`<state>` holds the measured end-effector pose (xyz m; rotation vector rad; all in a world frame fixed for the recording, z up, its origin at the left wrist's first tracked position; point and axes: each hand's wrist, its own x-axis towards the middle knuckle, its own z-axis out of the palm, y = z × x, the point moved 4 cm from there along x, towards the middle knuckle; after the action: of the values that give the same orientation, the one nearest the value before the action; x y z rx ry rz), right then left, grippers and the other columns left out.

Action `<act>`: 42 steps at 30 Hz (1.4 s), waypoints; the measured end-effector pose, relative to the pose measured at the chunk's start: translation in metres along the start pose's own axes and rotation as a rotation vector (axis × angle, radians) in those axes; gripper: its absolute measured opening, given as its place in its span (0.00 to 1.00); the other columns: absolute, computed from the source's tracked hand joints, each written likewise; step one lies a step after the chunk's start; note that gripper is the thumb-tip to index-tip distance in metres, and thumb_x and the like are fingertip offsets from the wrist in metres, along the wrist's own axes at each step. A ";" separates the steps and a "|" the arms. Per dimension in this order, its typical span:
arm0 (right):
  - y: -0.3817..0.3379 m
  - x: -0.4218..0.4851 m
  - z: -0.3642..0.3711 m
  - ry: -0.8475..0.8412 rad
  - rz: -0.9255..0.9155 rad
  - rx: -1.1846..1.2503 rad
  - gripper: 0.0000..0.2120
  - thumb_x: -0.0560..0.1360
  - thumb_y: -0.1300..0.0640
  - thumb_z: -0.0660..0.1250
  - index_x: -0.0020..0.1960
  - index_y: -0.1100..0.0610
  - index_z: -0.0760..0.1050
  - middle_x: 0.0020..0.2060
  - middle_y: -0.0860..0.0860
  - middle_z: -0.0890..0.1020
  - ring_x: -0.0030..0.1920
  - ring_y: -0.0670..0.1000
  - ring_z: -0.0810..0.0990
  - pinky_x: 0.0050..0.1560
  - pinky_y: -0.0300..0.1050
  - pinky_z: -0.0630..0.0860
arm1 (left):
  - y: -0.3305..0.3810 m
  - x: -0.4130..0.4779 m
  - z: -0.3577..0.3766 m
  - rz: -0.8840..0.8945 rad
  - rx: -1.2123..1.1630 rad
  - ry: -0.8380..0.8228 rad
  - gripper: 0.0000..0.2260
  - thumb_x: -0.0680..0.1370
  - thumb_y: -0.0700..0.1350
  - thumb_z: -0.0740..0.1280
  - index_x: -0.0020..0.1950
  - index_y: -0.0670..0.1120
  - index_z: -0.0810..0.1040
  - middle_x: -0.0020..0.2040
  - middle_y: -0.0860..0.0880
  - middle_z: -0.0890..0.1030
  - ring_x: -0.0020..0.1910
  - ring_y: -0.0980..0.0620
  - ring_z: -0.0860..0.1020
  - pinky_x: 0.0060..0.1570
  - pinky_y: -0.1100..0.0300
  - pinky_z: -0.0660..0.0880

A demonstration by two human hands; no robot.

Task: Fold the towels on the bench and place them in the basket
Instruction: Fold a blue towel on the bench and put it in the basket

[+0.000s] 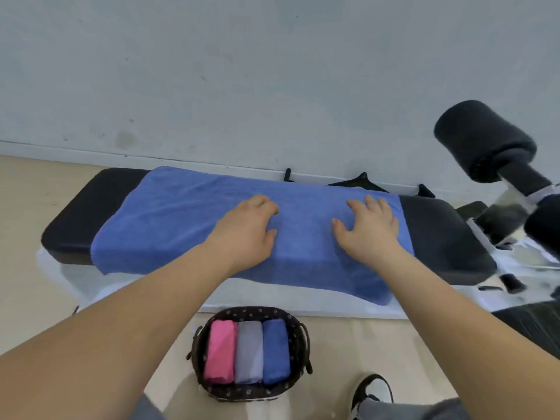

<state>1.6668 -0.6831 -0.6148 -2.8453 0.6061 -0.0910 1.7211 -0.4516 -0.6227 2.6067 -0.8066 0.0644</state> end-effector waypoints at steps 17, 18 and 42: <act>0.132 0.003 -0.009 -0.149 0.344 0.491 0.07 0.75 0.59 0.68 0.38 0.60 0.75 0.35 0.58 0.73 0.36 0.55 0.72 0.37 0.47 0.73 | 0.123 0.042 0.091 0.298 0.163 -0.066 0.22 0.77 0.65 0.58 0.60 0.52 0.79 0.55 0.54 0.77 0.51 0.49 0.73 0.52 0.51 0.75; 0.132 0.005 -0.010 -0.124 0.321 0.505 0.07 0.76 0.60 0.67 0.40 0.59 0.73 0.35 0.58 0.72 0.36 0.55 0.71 0.36 0.46 0.71 | 0.123 0.043 0.093 0.294 0.170 -0.047 0.23 0.76 0.66 0.57 0.58 0.53 0.79 0.53 0.54 0.77 0.50 0.49 0.73 0.51 0.52 0.74; 0.148 0.053 -0.006 0.108 0.319 0.545 0.05 0.76 0.53 0.65 0.44 0.51 0.78 0.40 0.48 0.80 0.48 0.56 0.77 0.42 0.46 0.73 | 0.089 0.041 0.075 0.224 0.062 -0.014 0.26 0.77 0.66 0.52 0.57 0.49 0.80 0.58 0.54 0.80 0.58 0.50 0.78 0.56 0.50 0.78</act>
<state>1.6564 -0.8373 -0.6429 -2.2050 0.8916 -0.3042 1.7007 -0.5695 -0.6521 2.5656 -1.1155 0.1365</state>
